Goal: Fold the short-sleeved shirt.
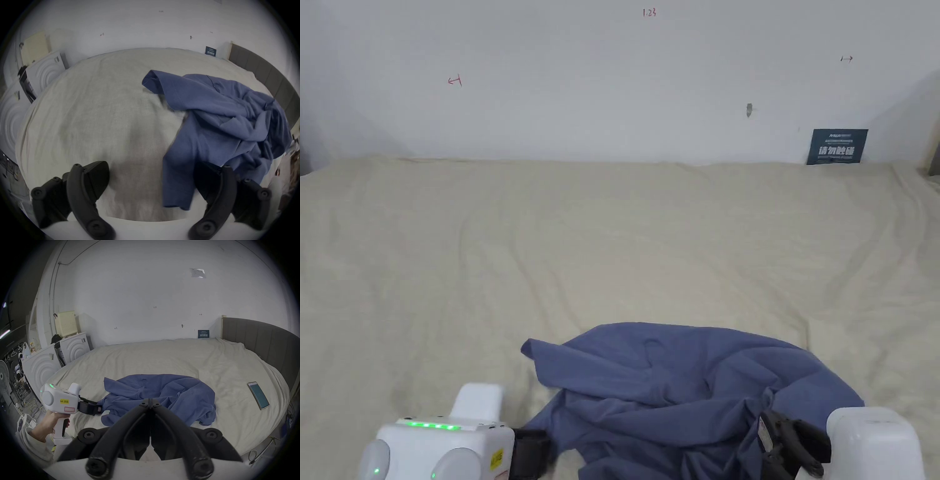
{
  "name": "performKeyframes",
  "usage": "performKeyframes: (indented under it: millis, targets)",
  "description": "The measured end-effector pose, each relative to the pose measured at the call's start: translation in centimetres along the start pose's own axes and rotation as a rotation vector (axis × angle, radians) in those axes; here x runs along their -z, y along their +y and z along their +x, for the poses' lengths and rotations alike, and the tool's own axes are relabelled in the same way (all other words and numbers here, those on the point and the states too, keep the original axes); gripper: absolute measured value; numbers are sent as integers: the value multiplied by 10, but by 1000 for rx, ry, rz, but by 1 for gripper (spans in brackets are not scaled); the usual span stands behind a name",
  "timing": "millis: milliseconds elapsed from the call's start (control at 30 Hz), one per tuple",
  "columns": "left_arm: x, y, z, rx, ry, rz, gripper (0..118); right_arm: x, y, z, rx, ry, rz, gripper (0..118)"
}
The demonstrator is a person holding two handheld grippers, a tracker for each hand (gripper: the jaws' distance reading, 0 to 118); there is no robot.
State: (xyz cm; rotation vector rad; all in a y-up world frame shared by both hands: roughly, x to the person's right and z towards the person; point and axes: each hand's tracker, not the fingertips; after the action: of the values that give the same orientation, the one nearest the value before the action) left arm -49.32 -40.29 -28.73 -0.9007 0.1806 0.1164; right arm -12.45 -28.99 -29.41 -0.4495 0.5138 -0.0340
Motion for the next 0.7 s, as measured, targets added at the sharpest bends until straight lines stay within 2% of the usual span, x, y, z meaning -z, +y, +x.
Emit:
performKeyframes:
  millis: [33, 67, 100, 133, 167, 267, 400, 600, 633, 700]
  targets:
    - [-2, 0, 2, 20, 20, 1, 88, 1, 1, 1, 2, -6, 1, 0]
    - [-7, 2, 2, 65, 36, 2, 72, 3, 2, 2, 5, -9, 1, 0]
    - [-12, 1, 5, 71, 40, 18, 48, 4, 2, 2, 9, -11, 2, 0]
    - [-16, 0, 9, 73, 37, 29, 13, 5, 2, 3, 13, -12, 2, 0]
    - [-18, -2, 13, 88, 32, 48, 4, 7, 2, 3, 17, -14, 2, 0]
    - [-16, -5, 29, 196, 102, 36, 4, 9, 1, 2, 15, -12, -12, 0]
    - [-31, -2, 19, 65, 21, 72, 4, 11, 8, 1, -19, -16, -11, 0]
    - [-61, 4, 17, 68, 15, 141, 4, 42, 69, 10, 10, 104, -37, 0]
    - [-62, 5, 18, 69, 12, 156, 4, 54, 83, 9, -16, 132, -47, 0]
    - [-65, 5, 20, 73, 6, 160, 4, 81, 105, 4, -112, 120, -106, 0]
